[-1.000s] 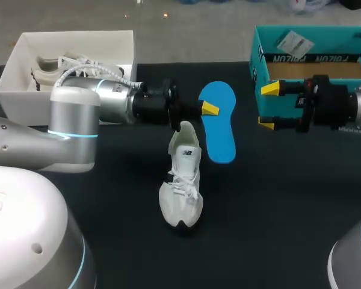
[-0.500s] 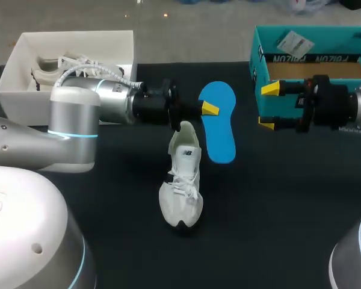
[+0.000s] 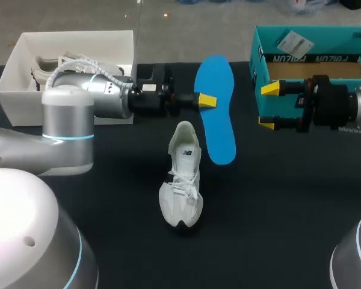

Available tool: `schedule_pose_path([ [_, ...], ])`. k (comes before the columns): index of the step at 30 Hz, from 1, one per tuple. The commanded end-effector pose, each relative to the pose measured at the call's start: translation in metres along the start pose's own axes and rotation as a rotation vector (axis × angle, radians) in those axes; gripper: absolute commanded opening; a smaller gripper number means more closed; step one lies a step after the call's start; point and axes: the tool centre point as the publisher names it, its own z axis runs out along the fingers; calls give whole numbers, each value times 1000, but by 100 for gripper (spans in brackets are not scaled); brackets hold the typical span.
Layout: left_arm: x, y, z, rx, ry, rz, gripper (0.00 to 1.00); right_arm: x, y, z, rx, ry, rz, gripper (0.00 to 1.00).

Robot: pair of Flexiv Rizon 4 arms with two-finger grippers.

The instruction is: Take the shoe out of the shoebox, open the shoe tongue, remove and reinsert the insole, then place the shoe into the shoebox

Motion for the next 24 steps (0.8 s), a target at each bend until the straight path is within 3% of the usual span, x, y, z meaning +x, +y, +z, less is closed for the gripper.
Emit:
schedule_pose_path([
  [1, -4, 2, -1, 5, 9, 8, 0, 0, -1, 1, -3, 0, -1, 100],
  [5, -4, 2, -1, 5, 9, 8, 0, 0, -1, 1, -3, 0, -1, 100],
  [7, -10, 4, -3, -1, -8, 125, 0, 0, -1, 1, -3, 0, -1, 100],
  [8, -15, 4, -6, -47, -138, 260, 0, 0, -1, 1, -3, 0, -1, 100],
  [11, -23, 7, -10, -120, -288, 529, 0, 0, -1, 1, -3, 0, -1, 100],
  [13, -16, 6, -12, -83, -244, 731, 0, 0, -1, 1, -3, 0, -1, 100],
  [14, -13, 2, -14, -2, -261, 781, 0, 0, -1, 1, -3, 0, -1, 100],
  [16, -6, -3, -14, 28, -372, 953, 0, 0, -1, 1, -3, 0, -1, 100],
  [19, 16, -13, -8, 173, -365, 959, 0, 0, -1, 1, -3, 0, -1, 100],
  [24, 16, -13, -8, 173, -365, 959, 0, 0, -1, 1, -3, 0, -1, 100],
])
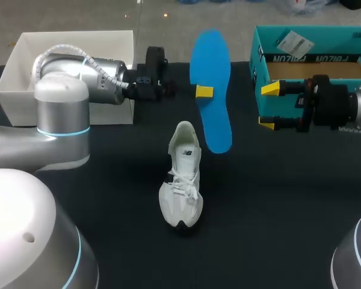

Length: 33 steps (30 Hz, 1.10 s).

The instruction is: Take the shoe out of the shoebox, open the shoe tongue, remove and reinsert the insole, then place the shoe into the shoebox

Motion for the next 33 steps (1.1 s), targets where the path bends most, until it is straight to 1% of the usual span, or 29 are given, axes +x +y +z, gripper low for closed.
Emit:
schedule_pose_path([
  [1, 16, 5, 0, 153, -263, 440, 0, 0, -1, 2, -3, -1, 0, 100],
  [8, 16, 5, 0, 153, -263, 440, 0, 0, -1, 2, -3, -1, 0, 100],
  [9, 11, 6, -3, 110, -288, 612, 0, 0, -1, 2, -3, -1, 0, 100],
  [11, 3, 9, -8, 55, -318, 738, 0, 0, -1, 2, -3, -1, 0, 100],
  [12, -1, 12, -9, 19, -301, 839, 0, 0, -1, 2, -3, -1, 0, 100],
  [13, -6, 13, -11, 23, -301, 865, 0, 0, -1, 2, -3, -1, 0, 100],
  [14, -10, 15, -12, -40, -275, 940, 0, 0, -1, 2, -3, -1, 0, 100],
  [15, -12, 16, -13, -64, -254, 971, 0, 0, -1, 2, -3, -1, 0, 100],
  [16, -15, 16, -15, -72, -254, 965, 0, 0, -1, 2, -3, -1, 0, 100],
  [17, -15, 13, -16, -78, -204, 1014, 0, 0, -1, 2, -3, -1, 0, 100],
  [18, -15, 12, -17, -89, -195, 1018, 0, 0, -1, 2, -3, -1, 0, 100],
  [20, -13, 3, -17, -59, -127, 1097, 0, 0, -1, 2, -3, -1, 0, 100],
  [22, -12, -5, -17, -32, -104, 1162, 0, 0, -1, 2, -3, -1, 0, 100],
  [24, -10, -10, -16, -20, -77, 1180, 0, 0, -1, 2, -3, -1, 0, 100],
  [25, -9, -13, -14, 10, -76, 1147, 0, 0, -1, 2, -3, -1, 0, 100],
  [33, -9, -13, -14, 10, -76, 1147, 0, 0, -1, 2, -3, -1, 0, 100],
])
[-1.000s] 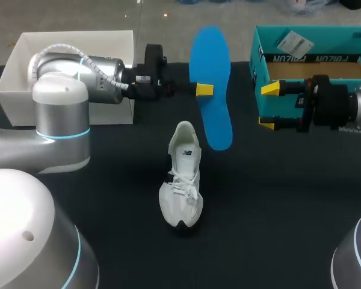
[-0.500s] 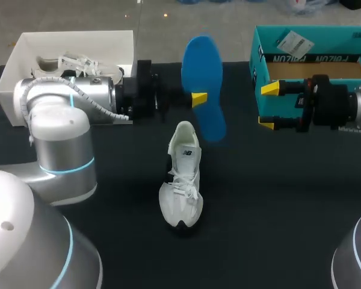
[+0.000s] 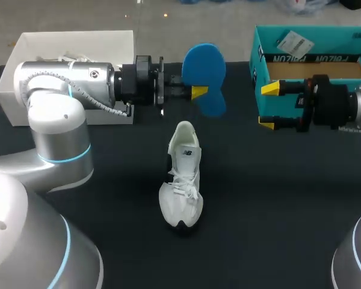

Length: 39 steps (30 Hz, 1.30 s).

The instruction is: Take the shoe out of the shoebox, open the shoe tongue, remove and reinsert the insole, then place the shoe into the shoebox

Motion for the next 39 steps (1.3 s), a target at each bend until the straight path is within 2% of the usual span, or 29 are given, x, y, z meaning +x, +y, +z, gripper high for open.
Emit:
schedule_pose_path([
  [1, -4, 6, -1, 40, 48, 121, 0, 0, -1, 1, -4, -1, 1, 100],
  [4, -4, 6, -1, 40, 48, 121, 0, 0, -1, 1, -4, -1, 1, 100],
  [5, -9, 10, -2, -3, 30, 223, 0, 0, -1, 1, -4, -1, 1, 100],
  [6, -11, 15, -3, -68, 73, 413, 0, 0, -1, 1, -4, -1, 1, 100],
  [7, -14, 20, -4, -116, 40, 449, 0, 0, -1, 1, -4, -1, 1, 100],
  [8, -15, 23, -5, -108, 58, 534, 0, 0, -1, 1, -4, -1, 1, 100],
  [9, -15, 26, -5, -124, 79, 661, 0, 0, -1, 1, -4, -1, 1, 100],
  [10, -16, 28, -5, -154, 79, 703, 0, 0, -1, 1, -4, -1, 1, 100],
  [12, -17, 31, -3, -150, 117, 884, 0, 0, -1, 1, -4, -1, 1, 100],
  [14, -22, 31, -1, -122, 52, 991, 0, 0, -1, 1, -4, -1, 1, 100],
  [16, -30, 28, 1, -134, -47, 1133, 0, 0, -1, 1, -4, -1, 1, 100],
  [32, -30, 28, 1, -134, -47, 1133, 0, 0, -1, 1, -4, -1, 1, 100],
  [34, -27, 37, 3, -165, 30, 1289, 0, 0, -1, 1, -4, -1, 1, 100],
  [38, -23, 41, 9, -98, 123, 1425, 0, 0, -1, 1, -4, -1, 1, 100],
  [39, -23, 41, 10, -78, 118, 1445, 0, 0, -1, 1, -4, -1, 1, 100],
])
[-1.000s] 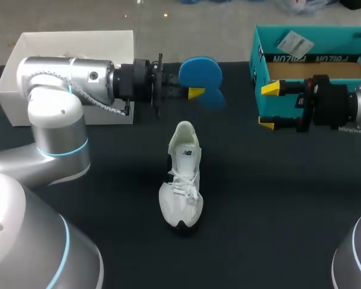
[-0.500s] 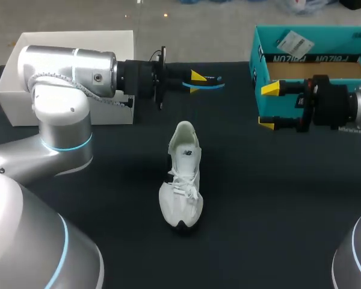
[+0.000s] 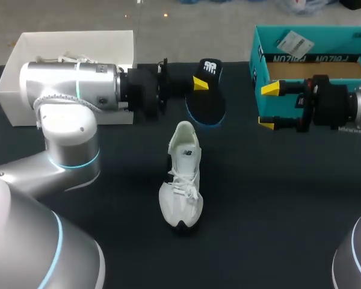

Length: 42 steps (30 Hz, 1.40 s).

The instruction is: Take the shoe out of the shoebox, open the shoe tongue, remove and reinsert the insole, then place the shoe into the shoebox

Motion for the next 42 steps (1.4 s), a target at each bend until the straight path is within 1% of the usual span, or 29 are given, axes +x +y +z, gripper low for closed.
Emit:
schedule_pose_path([
  [1, 1, 0, 6, 94, -10, 252, 0, 0, -1, 1, -4, -2, 0, 100],
  [2, 0, 0, 7, 96, -38, 280, 0, 0, -1, 1, -4, -2, 0, 100],
  [4, -1, 1, 6, 106, -40, 284, 0, 0, -1, 1, -4, -2, 0, 100],
  [7, -3, 1, 8, 93, -56, 283, 0, 0, -1, 1, -4, -2, 0, 100],
  [15, 9, -4, 22, -13, -82, 202, 0, 0, -1, 1, -4, -2, 0, 100],
  [21, 12, -7, 31, -14, -101, 189, 0, 0, -1, 1, -4, -2, 0, 100],
  [23, 12, -9, 32, 1, -104, 183, 0, 0, -1, 1, -4, -2, 0, 100],
  [31, 11, -11, 30, 31, -91, 177, 0, 0, -1, 1, -4, -2, 0, 100],
  [33, 12, -12, 29, 38, -88, 179, 0, 3, 0, -3, 5, -3, 1, 100],
  [34, 13, -13, 29, 41, -86, 180, 0, 3, 1, -3, 18, 4, -25, 100],
  [35, 14, -13, 29, 43, -86, 179, 0, 3, 2, -1, 31, -30, -33, 100],
  [36, 14, -14, 29, 44, -88, 176, 0, -1, 4, 1, 27, -48, -57, 100],
  [39, 15, -17, 29, 47, -90, 174, 0, -6, 9, 7, 25, -69, -106, 100],
  [40, 15, -17, 29, 47, -91, 172, 0, -8, 11, 10, 37, -87, -128, 100],
  [42, 16, -18, 29, 46, -93, 172, 0, -11, 15, 16, 40, -105, -128, 100],
])
